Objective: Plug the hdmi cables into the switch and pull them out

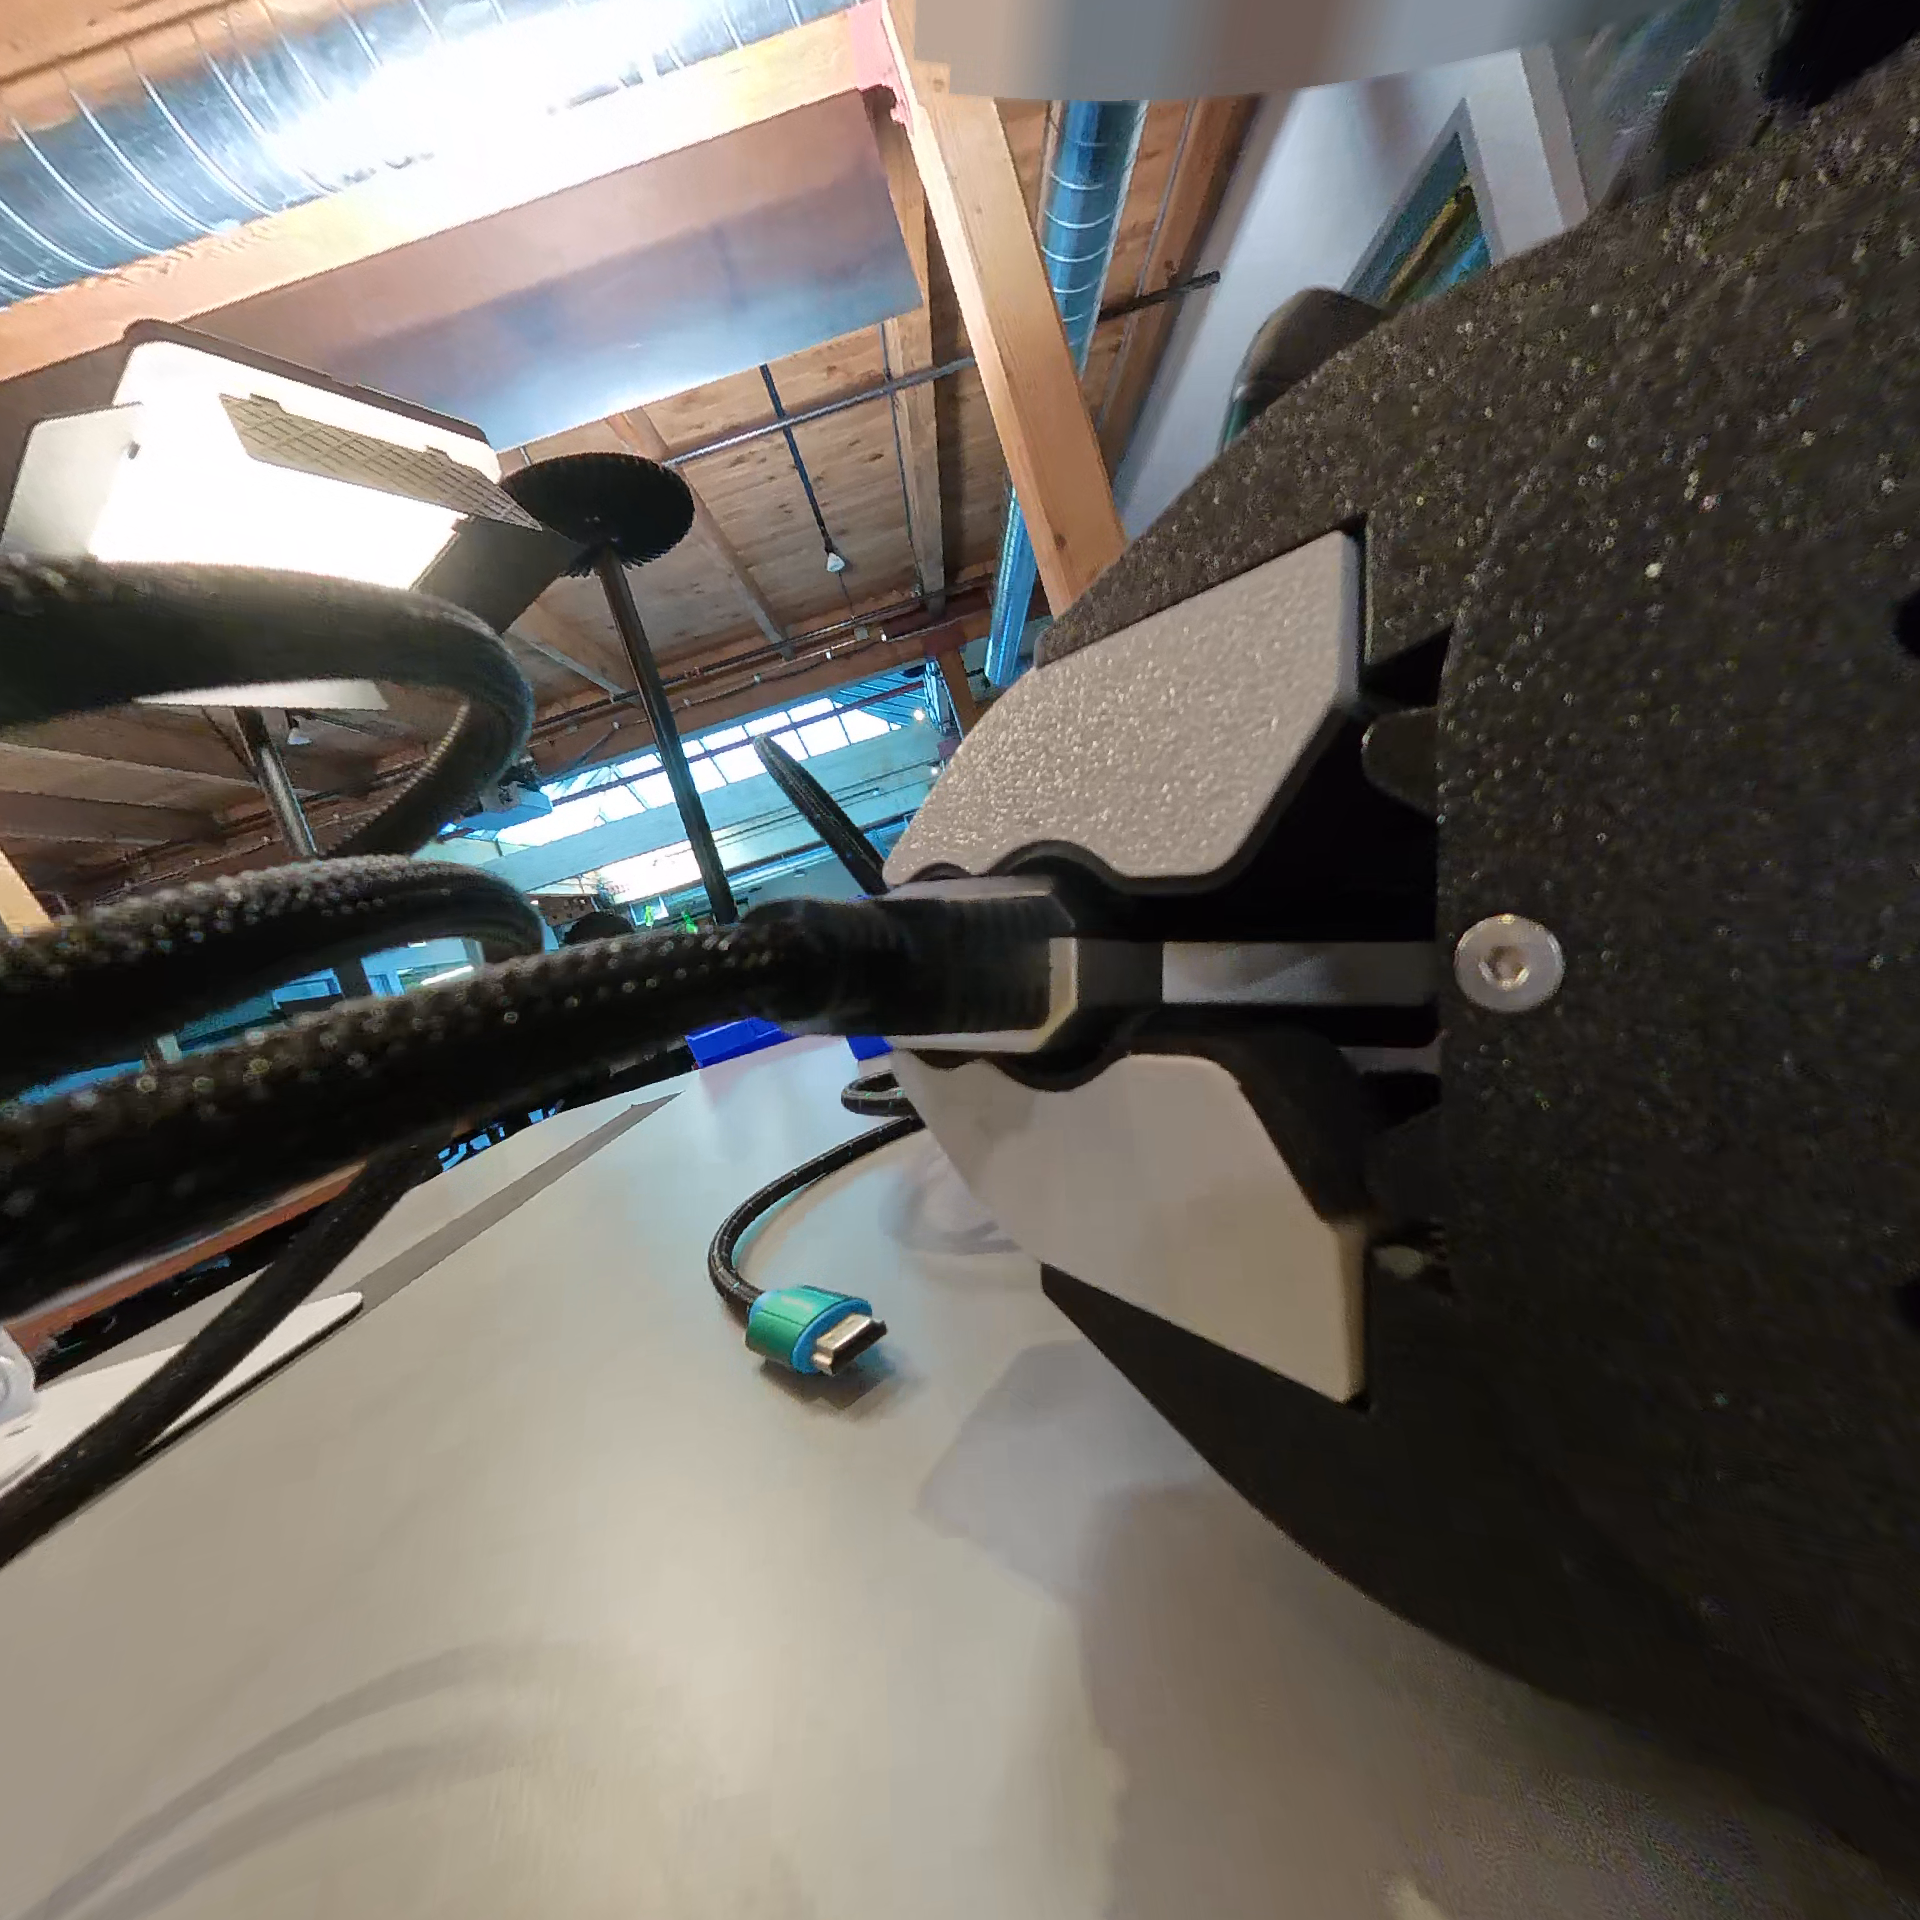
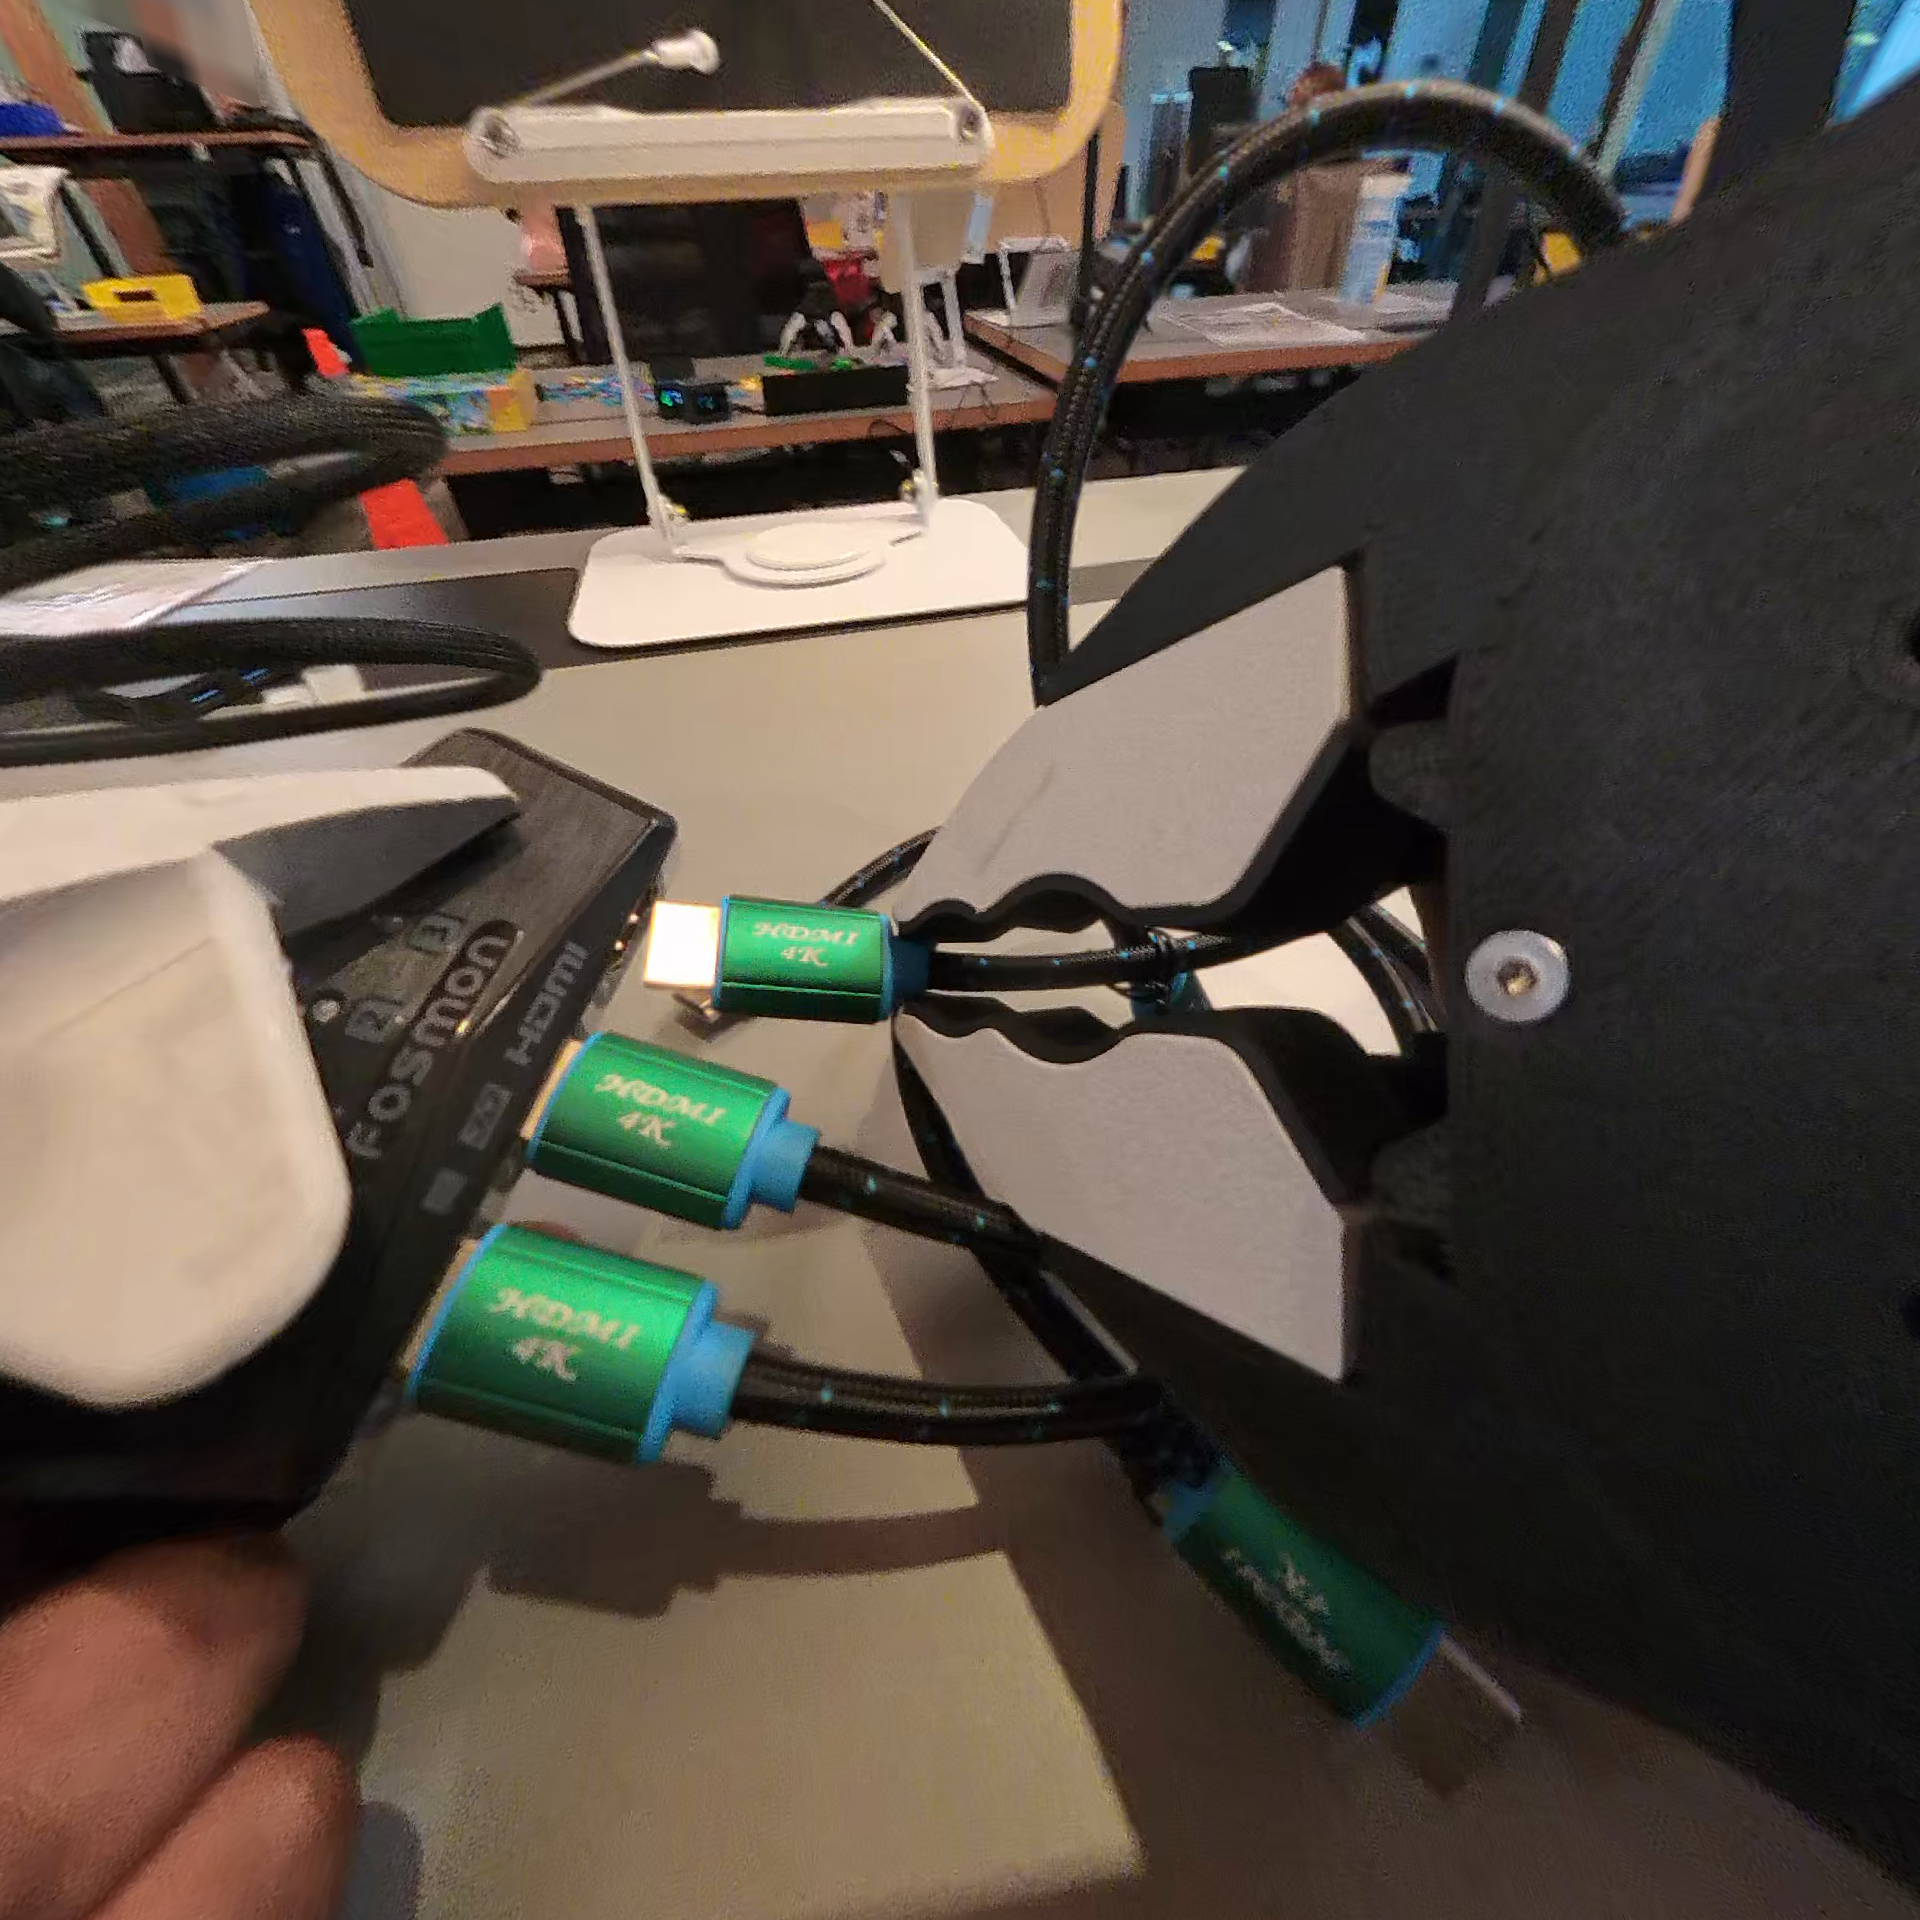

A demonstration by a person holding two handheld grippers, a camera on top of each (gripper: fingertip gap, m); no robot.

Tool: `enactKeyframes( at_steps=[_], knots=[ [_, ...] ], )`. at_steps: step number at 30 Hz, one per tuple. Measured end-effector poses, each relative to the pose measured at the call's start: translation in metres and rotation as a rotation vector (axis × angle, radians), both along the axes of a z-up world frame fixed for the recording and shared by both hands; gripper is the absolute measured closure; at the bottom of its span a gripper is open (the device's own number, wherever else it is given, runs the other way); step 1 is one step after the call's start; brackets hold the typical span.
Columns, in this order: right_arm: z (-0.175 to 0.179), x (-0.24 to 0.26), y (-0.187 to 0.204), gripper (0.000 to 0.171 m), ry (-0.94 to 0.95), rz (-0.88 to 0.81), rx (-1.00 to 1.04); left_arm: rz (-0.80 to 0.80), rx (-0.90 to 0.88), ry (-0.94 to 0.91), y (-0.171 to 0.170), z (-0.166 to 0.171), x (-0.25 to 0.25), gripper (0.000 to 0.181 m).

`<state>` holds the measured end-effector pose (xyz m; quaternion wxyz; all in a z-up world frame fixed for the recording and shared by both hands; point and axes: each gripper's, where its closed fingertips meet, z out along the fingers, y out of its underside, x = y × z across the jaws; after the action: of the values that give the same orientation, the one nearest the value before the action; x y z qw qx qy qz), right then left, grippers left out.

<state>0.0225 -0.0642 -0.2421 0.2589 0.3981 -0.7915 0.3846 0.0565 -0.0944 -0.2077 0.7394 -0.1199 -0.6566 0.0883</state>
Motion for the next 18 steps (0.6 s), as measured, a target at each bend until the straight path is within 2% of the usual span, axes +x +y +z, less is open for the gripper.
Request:
enactKeyframes(
  at_steps=[7, 18],
  knots=[
    [0.0029, 0.0041, 0.0003, 0.161, -0.061, -0.062, 0.008, 0.015, -0.009, 0.007, -0.0012, 0.0007, -0.0006, 0.157],
    [0.0023, 0.0033, -0.0015, 0.161, -0.040, -0.117, -0.008, 0.031, -0.037, -0.007, -0.0007, 0.0002, -0.0006, 0.157]
  ],
)
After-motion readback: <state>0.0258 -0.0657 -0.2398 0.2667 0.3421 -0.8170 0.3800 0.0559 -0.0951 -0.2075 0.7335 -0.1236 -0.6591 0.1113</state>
